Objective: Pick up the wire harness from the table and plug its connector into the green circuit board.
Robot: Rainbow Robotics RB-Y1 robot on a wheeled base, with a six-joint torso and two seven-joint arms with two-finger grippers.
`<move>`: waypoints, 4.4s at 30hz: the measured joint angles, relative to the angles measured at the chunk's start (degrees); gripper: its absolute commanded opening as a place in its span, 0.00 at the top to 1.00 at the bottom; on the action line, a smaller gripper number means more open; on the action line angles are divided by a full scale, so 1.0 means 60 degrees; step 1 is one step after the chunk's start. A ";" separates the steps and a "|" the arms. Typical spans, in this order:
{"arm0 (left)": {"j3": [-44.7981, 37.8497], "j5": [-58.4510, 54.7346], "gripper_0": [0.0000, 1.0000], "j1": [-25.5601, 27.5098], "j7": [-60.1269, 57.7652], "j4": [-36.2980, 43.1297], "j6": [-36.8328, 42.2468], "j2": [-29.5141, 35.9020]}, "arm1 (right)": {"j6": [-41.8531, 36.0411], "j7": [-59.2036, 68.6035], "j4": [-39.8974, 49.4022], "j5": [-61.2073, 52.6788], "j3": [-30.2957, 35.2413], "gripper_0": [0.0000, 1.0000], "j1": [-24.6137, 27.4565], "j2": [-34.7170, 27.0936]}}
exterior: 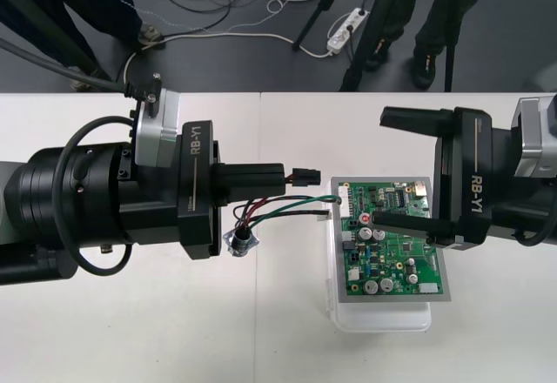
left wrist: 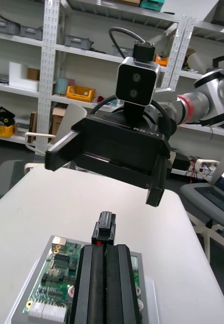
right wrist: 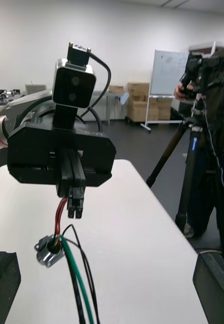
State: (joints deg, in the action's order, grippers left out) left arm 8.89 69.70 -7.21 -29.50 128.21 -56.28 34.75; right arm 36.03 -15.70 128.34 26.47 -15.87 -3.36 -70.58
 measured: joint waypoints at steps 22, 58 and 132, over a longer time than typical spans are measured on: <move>-0.0416 -0.0207 1.00 0.1055 0.3202 -0.1547 -0.0040 0.0018 | 0.1332 0.3797 -0.0025 0.6678 0.0953 0.00 0.1682 -0.0884; 0.0915 -0.1141 1.00 0.0261 0.7120 -0.6753 -0.2014 -0.0500 | 0.4684 0.7678 -0.0778 1.3639 0.2175 0.00 0.1544 -0.0666; 0.3472 -0.0488 1.00 -0.1240 0.7308 -0.7124 0.0317 -0.1672 | 0.7025 0.9159 -0.1420 1.6870 -0.1731 0.00 -0.2165 0.1768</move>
State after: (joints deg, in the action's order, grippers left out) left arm 29.72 66.78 -14.65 14.35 85.47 -54.37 24.71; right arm 78.18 39.26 119.82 127.69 -26.25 -16.35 -59.97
